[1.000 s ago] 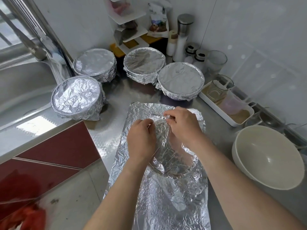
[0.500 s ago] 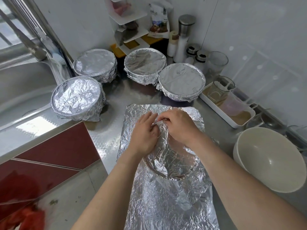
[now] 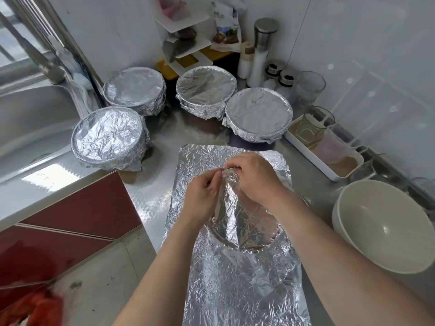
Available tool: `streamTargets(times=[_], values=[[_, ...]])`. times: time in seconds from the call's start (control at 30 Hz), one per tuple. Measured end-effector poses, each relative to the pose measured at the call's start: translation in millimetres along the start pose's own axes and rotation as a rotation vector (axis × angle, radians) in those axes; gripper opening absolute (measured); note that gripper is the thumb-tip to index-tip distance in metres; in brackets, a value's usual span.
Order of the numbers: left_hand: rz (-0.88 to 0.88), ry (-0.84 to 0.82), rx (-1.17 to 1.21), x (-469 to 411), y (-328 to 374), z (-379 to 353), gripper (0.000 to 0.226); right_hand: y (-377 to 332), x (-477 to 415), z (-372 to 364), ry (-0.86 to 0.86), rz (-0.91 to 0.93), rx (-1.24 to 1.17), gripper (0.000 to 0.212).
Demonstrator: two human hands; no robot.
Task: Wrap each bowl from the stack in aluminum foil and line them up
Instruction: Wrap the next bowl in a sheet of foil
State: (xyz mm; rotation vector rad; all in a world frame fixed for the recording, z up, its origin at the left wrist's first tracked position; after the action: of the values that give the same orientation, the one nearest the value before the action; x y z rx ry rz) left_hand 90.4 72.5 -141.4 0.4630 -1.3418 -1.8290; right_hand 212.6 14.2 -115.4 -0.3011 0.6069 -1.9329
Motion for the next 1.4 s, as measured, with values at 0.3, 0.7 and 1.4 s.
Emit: streamTargets(times=[0.3, 0.7, 1.4], values=[[0.009, 0.194, 0.119, 14.8, 7.0, 9.5, 0.025, -19.0, -12.6, 8.6, -0.085, 0.058, 0.028, 0.026], [0.3, 0.684, 0.255, 73.4, -33.3, 32.4, 0.039, -44.2, 23.6, 44.3, 0.124, 0.015, -0.054, 0.035], [0.383, 0.679, 0.129, 107.4, 6.4, 40.0, 0.043, -20.6, 122.0, 14.1, 0.281, -0.63, -0.054, 0.028]])
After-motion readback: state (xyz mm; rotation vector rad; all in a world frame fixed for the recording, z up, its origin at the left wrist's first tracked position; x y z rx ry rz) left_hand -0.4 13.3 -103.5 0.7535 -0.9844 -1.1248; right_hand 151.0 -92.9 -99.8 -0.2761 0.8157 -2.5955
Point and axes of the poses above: each hand's wrist, its own x-axis away from the middle knuckle, its own z-axis out of the back of the hand, y = z × x, the point moved 5 cm from there along -x, towards the middle knuckle, and after that the axes turned 2 degrees about y, right-handed, at the moved point
